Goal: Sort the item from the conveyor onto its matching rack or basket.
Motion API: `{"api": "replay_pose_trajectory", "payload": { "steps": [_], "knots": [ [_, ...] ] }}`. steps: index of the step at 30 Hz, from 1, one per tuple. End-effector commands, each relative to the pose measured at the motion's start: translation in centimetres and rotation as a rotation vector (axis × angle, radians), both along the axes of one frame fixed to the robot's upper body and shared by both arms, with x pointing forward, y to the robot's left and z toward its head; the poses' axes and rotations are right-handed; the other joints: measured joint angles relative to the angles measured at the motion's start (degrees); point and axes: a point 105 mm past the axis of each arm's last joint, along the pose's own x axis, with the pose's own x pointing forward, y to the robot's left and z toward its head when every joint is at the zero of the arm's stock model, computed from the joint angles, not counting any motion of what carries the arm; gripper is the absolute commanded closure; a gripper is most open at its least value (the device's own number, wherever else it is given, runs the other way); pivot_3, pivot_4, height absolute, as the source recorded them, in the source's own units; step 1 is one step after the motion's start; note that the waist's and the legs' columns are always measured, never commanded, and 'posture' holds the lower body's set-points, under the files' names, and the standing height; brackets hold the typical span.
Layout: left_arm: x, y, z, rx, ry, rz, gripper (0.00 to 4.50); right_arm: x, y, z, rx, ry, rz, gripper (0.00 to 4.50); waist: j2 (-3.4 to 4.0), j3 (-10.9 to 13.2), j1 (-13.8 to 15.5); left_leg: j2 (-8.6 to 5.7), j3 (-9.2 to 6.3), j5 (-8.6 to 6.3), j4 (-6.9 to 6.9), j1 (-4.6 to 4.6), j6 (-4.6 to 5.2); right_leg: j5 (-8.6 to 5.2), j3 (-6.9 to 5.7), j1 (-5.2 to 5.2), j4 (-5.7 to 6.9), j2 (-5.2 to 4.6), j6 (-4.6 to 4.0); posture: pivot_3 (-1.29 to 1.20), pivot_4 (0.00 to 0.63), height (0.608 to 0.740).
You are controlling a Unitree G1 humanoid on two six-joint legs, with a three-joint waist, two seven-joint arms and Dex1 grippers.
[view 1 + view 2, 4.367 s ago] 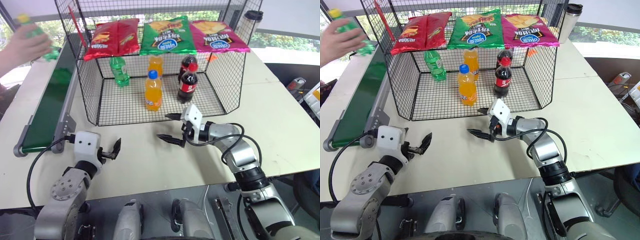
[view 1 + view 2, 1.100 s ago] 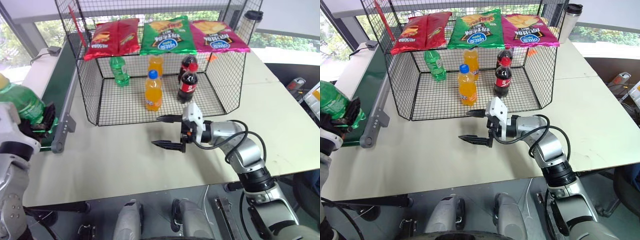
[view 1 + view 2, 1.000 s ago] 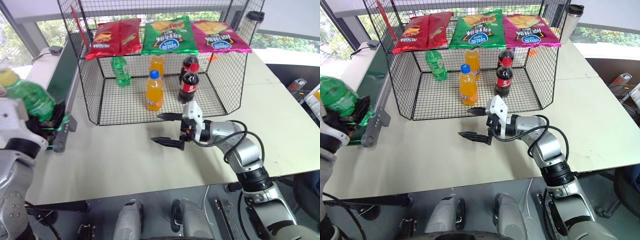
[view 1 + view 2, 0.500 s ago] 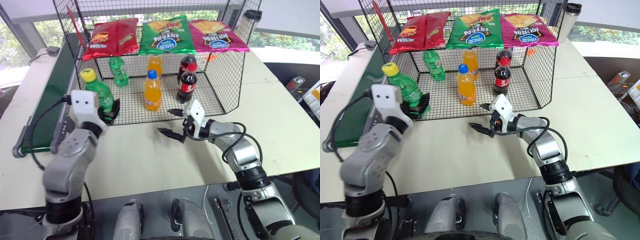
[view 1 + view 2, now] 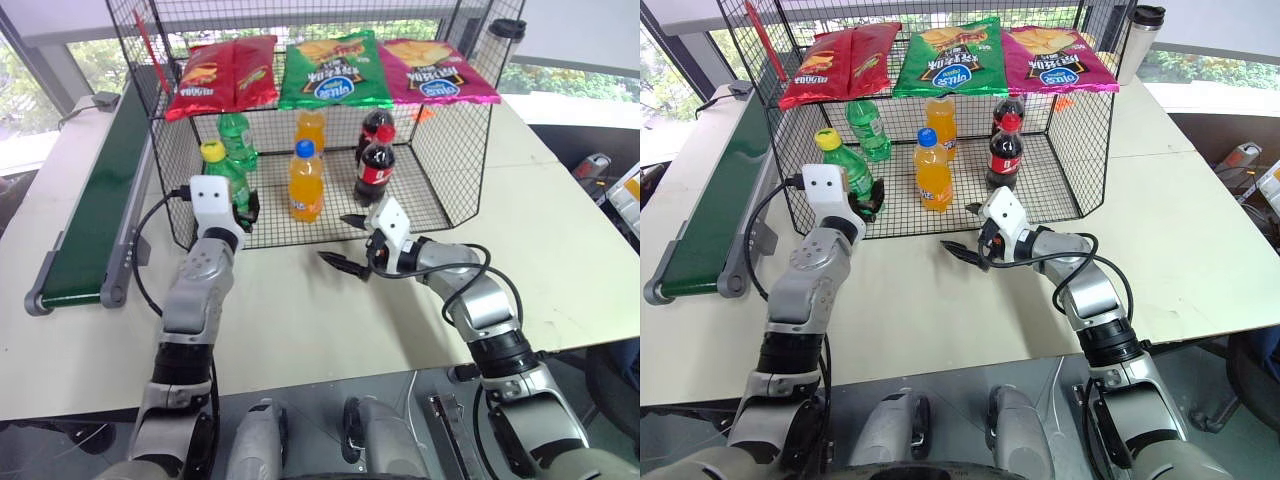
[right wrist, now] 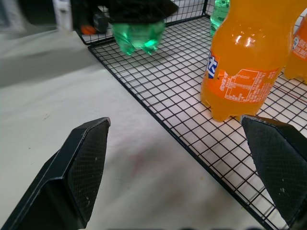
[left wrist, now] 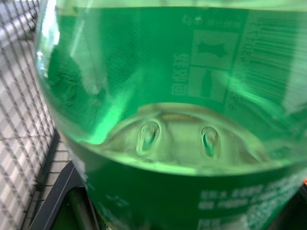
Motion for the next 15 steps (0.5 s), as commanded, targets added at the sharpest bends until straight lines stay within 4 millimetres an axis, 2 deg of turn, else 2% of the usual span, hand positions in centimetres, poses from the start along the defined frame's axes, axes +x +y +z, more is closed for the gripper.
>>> {"api": "replay_pose_trajectory", "payload": {
  "steps": [1, 6, 8, 10, 15],
  "knots": [
    [0.84, 0.20, 1.91, -0.003, -0.088, 0.025, 1.75, -0.08, 0.14, 1.50, 0.019, -0.049, 0.015, 0.00, 0.00, 0.00, 0.02, 0.00, 0.00, 0.00, 0.00, 0.00, 0.00, 0.00, 0.00, 0.00, 0.00, 0.00, 0.00, 0.00, 0.150, 0.740],
    [1.63, 0.37, 1.29, -0.020, -0.078, 0.046, 1.75, -0.20, 0.21, 1.56, 0.022, -0.048, 0.023, 0.00, 0.00, 0.00, 0.01, 0.00, 0.01, 0.00, 0.00, 0.00, 0.00, 0.00, -0.01, 0.00, 0.00, -0.01, 0.00, 0.00, 0.150, 0.740],
    [1.74, 0.47, 1.34, -0.026, -0.080, 0.053, 0.72, -0.31, 0.30, 1.65, 0.025, -0.048, 0.029, 0.00, 0.00, 0.00, 0.01, 0.00, 0.01, 0.00, 0.00, 0.00, 0.00, 0.00, -0.01, 0.00, 0.00, -0.01, 0.01, 0.00, 0.150, 0.740],
    [1.71, 0.51, 1.47, -0.022, -0.084, 0.051, 0.13, -0.38, 0.37, 1.70, 0.027, -0.047, 0.033, 0.00, 0.00, 0.00, 0.01, 0.00, 0.01, 0.00, 0.00, 0.00, 0.00, 0.00, -0.01, 0.01, 0.00, -0.01, 0.01, 0.00, 0.150, 0.740],
    [1.26, 0.60, 2.03, 0.005, -0.099, 0.038, 0.13, -0.65, 0.62, 1.69, 0.031, -0.040, 0.053, 0.00, 0.00, 0.00, 0.00, 0.00, 0.01, 0.00, 0.01, 0.02, 0.00, 0.01, -0.01, 0.02, 0.02, -0.02, 0.01, 0.00, 0.150, 0.740]
  ]
}}
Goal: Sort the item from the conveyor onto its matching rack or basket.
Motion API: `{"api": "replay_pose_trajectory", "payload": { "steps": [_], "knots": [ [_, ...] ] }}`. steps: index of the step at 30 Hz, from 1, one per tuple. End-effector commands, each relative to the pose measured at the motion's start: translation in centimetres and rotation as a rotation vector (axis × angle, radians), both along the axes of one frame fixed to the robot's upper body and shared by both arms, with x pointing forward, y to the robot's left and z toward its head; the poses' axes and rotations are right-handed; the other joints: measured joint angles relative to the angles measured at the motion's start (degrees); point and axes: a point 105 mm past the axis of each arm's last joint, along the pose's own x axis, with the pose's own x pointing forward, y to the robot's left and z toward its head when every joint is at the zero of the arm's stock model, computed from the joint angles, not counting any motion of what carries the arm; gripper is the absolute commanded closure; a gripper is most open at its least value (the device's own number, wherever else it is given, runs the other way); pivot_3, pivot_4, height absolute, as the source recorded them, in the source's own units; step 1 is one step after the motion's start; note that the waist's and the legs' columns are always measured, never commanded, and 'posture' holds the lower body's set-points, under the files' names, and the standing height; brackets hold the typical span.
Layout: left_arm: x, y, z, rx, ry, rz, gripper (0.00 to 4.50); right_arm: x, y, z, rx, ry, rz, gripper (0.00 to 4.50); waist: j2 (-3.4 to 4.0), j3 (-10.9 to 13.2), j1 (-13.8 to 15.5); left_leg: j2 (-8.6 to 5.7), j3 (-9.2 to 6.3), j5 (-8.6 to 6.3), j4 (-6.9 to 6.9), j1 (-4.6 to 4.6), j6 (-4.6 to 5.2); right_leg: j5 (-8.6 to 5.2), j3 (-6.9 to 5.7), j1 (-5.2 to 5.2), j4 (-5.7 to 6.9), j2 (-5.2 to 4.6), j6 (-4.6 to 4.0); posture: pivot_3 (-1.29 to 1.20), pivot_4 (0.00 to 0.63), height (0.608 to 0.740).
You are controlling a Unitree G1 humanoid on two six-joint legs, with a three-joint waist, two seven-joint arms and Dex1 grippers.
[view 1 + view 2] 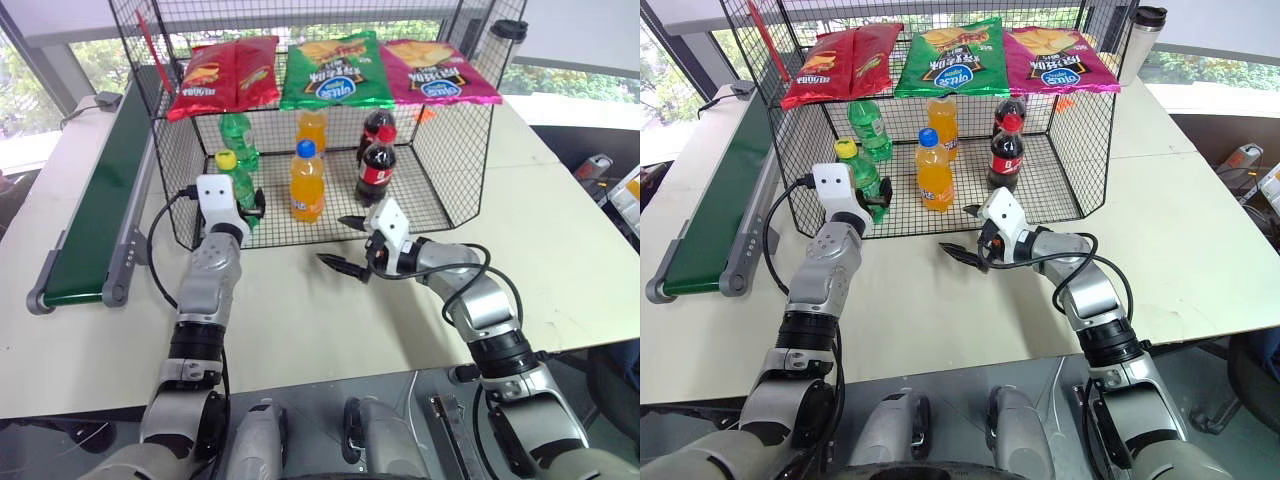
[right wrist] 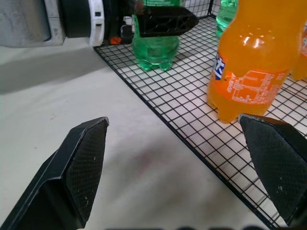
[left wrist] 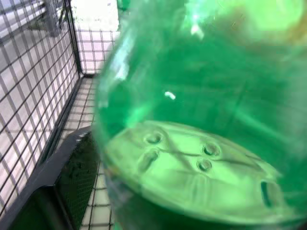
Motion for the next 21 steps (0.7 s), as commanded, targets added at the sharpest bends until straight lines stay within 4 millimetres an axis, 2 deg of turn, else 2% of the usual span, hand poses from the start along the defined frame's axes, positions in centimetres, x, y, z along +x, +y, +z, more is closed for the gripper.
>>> {"api": "replay_pose_trajectory", "payload": {
  "steps": [1, 5, 8, 13, 17, 21],
  "knots": [
    [-0.6, 0.2, 2.7, 0.023, -0.089, -0.006, 0.13, -0.4, 0.5, 1.6, 0.030, -0.045, 0.035, 0.00, 0.00, 0.00, 0.00, 0.00, 0.00, 0.00, 0.00, 0.00, 0.00, 0.00, 0.00, 0.00, 0.00, 0.00, 0.00, 0.00, 0.150, 0.740],
    [-1.7, 0.7, 3.5, 0.053, -0.109, -0.005, 0.13, -0.7, 0.7, 1.6, 0.034, -0.039, 0.051, 0.00, 0.00, 0.00, -0.06, 0.01, 0.00, 0.00, 0.00, 0.00, 0.00, 0.00, 0.00, 0.00, 0.00, 0.00, 0.00, 0.00, 0.150, 0.740],
    [-3.9, 1.6, 4.7, 0.072, -0.136, 0.011, 0.13, -0.7, 0.8, 1.6, 0.035, -0.037, 0.057, 0.00, 0.00, 0.00, -0.28, 0.02, 0.00, 0.00, -0.01, 0.01, 0.00, 0.00, 0.01, 0.00, 0.02, 0.00, 0.00, 0.00, 0.150, 0.740],
    [-6.7, 1.9, 5.8, 0.104, -0.150, 0.008, 0.13, -0.7, 1.0, 1.7, 0.040, -0.037, 0.063, 0.00, 0.00, 0.00, -0.02, 0.02, -0.02, 0.00, -0.01, 0.02, 0.00, 0.00, 0.01, 0.00, 0.03, -0.01, -0.01, 0.00, 0.150, 0.740],
    [-9.1, 2.5, 5.1, 0.116, -0.106, 0.002, 0.13, -0.7, 1.1, 1.6, 0.040, -0.036, 0.066, 0.00, 0.01, 0.00, -0.10, 0.02, -0.02, 0.00, 0.00, 0.04, 0.00, 0.00, 0.02, 0.03, 0.01, -0.02, -0.01, 0.00, 0.150, 0.740],
    [-11.2, 3.2, 3.5, 0.107, -0.039, -0.004, 0.13, -0.7, 1.1, 1.7, 0.043, -0.035, 0.068, 0.00, 0.01, 0.00, -0.07, 0.02, -0.04, 0.00, 0.00, 0.04, 0.00, -0.01, 0.02, 0.02, 0.03, -0.01, -0.02, 0.00, 0.150, 0.740]
  ]
}}
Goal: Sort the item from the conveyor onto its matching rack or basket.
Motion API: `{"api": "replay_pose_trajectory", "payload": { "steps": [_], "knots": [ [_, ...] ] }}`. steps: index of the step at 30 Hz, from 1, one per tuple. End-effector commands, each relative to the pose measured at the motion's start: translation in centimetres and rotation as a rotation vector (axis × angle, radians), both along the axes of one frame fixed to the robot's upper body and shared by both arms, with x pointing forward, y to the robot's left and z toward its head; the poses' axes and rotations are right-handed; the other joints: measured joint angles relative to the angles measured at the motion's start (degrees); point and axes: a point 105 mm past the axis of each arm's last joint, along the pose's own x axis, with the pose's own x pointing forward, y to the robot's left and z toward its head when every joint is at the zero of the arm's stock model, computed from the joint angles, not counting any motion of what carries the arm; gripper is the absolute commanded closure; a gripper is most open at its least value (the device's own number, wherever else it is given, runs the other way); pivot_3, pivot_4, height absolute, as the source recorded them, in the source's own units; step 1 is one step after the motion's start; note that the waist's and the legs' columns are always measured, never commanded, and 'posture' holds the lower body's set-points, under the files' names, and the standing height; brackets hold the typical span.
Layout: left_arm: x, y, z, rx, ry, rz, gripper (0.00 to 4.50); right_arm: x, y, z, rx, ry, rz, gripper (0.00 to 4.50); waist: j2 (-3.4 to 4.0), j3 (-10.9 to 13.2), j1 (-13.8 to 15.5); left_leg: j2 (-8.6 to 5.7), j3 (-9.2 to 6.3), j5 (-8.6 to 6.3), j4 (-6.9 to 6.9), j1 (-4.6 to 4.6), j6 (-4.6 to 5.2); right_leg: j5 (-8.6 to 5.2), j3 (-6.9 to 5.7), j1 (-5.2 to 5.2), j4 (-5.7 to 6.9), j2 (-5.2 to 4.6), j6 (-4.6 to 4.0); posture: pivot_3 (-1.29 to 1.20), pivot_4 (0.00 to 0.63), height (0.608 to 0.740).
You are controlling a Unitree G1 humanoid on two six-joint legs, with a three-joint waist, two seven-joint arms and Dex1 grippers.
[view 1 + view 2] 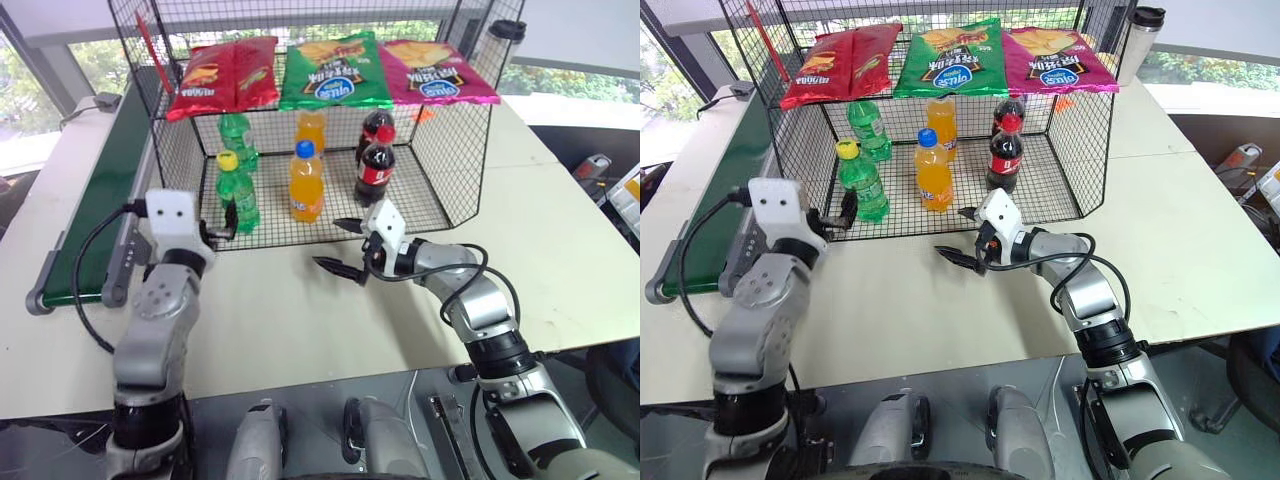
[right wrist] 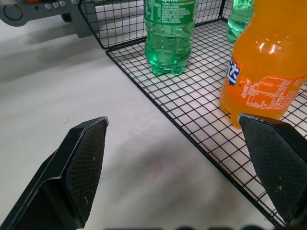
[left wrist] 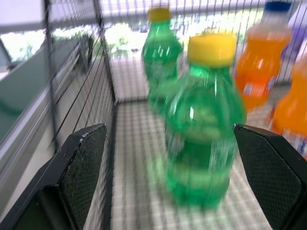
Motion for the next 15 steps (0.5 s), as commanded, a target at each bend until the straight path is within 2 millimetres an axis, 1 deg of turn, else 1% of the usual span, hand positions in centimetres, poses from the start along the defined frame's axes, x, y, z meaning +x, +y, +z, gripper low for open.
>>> {"api": "replay_pose_trajectory", "payload": {
  "steps": [1, 7, 11, 15],
  "knots": [
    [-2.0, 0.4, 0.6, -0.001, -0.013, -0.013, 0.13, -0.2, 0.4, 1.7, 0.032, -0.053, 0.027, 0.00, 0.00, 0.00, 0.01, 0.00, 0.00, 0.00, 0.00, 0.00, 0.00, 0.00, 0.00, 0.00, 0.00, 0.00, 0.00, 0.00, 0.150, 0.740],
    [-4.3, 0.7, -1.3, 0.009, 0.061, -0.026, 0.13, -0.3, 0.3, 1.7, 0.033, -0.054, 0.028, 0.00, 0.00, 0.00, 0.03, 0.00, -0.01, 0.00, 0.00, 0.00, 0.00, -0.01, 0.00, 0.00, -0.01, 0.00, -0.02, 0.00, 0.150, 0.740],
    [-5.1, 0.6, -2.6, 0.014, 0.105, -0.028, 0.13, -0.4, 0.3, 1.6, 0.032, -0.050, 0.034, 0.00, 0.00, 0.00, 0.06, 0.00, -0.03, 0.00, 0.00, 0.00, 0.00, -0.02, 0.00, 0.00, -0.01, 0.00, -0.03, 0.00, 0.150, 0.740],
    [-5.4, 0.4, -3.9, 0.026, 0.144, -0.031, 0.13, -0.6, 0.3, 1.2, 0.025, -0.044, 0.039, 0.00, 0.01, 0.00, 0.06, 0.00, -0.03, 0.00, 0.00, 0.00, 0.00, -0.02, 0.00, -0.01, -0.01, 0.00, -0.03, 0.00, 0.150, 0.740]
  ]
}}
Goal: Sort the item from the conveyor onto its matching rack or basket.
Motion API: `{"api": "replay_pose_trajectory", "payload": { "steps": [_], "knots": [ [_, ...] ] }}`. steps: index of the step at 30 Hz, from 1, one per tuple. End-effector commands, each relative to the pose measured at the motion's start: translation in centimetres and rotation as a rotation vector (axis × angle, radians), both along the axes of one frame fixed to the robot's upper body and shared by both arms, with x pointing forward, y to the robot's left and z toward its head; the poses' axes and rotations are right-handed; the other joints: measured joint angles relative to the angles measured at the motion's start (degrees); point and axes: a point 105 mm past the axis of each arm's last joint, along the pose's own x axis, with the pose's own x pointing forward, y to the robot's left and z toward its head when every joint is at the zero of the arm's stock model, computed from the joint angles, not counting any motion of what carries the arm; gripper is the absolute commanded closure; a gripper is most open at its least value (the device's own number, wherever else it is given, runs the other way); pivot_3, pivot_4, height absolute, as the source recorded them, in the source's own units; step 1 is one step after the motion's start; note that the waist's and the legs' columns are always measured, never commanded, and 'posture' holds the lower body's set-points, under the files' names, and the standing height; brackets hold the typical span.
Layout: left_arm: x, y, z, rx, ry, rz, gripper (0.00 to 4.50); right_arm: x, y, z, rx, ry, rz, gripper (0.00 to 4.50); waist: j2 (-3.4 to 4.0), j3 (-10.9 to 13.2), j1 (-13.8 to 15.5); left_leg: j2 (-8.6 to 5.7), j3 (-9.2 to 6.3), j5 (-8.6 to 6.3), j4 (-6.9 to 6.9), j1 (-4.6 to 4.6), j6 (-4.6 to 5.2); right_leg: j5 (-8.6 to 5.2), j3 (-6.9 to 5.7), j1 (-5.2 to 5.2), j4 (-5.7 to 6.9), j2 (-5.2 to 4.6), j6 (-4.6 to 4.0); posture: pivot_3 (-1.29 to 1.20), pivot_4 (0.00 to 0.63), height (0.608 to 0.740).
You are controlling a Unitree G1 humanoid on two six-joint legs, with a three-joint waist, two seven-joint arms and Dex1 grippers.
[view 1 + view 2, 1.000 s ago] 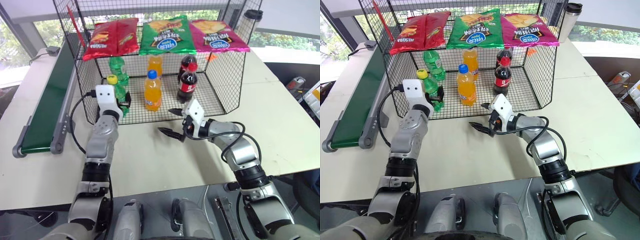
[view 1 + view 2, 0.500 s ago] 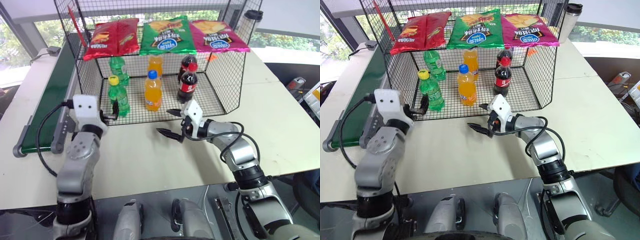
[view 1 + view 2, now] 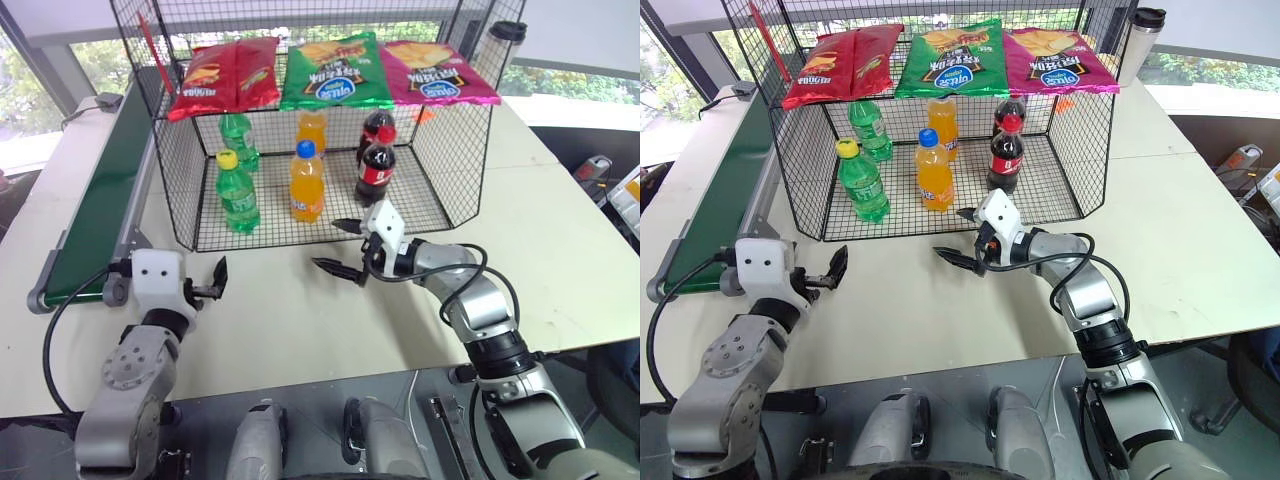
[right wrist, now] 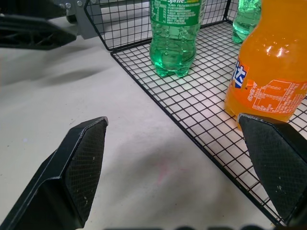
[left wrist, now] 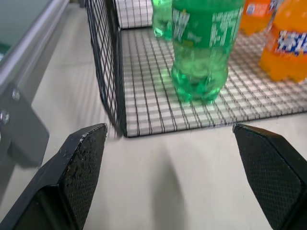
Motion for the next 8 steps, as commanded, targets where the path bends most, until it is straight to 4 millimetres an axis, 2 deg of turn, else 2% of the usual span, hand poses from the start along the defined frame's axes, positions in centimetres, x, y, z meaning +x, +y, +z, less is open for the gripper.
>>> {"api": "replay_pose_trajectory", "payload": {
  "steps": [1, 8],
  "knots": [
    [-0.3, -0.6, 0.4, 0.027, -0.030, -0.023, 0.13, -0.4, 0.3, 1.2, 0.024, -0.047, 0.023, 0.00, 0.00, 0.00, -0.02, 0.00, 0.00, 0.00, 0.00, 0.00, 0.00, 0.00, 0.00, 0.00, 0.00, 0.00, 0.00, 0.00, 0.150, 0.740],
    [-0.6, -1.3, -0.6, 0.020, -0.012, -0.058, 0.13, -0.2, 0.2, 1.4, 0.019, -0.047, 0.022, 0.00, 0.00, 0.00, -0.04, 0.00, 0.01, 0.00, 0.00, 0.00, 0.00, -0.01, 0.00, -0.02, 0.00, 0.00, -0.01, 0.00, 0.150, 0.740]
  ]
}}
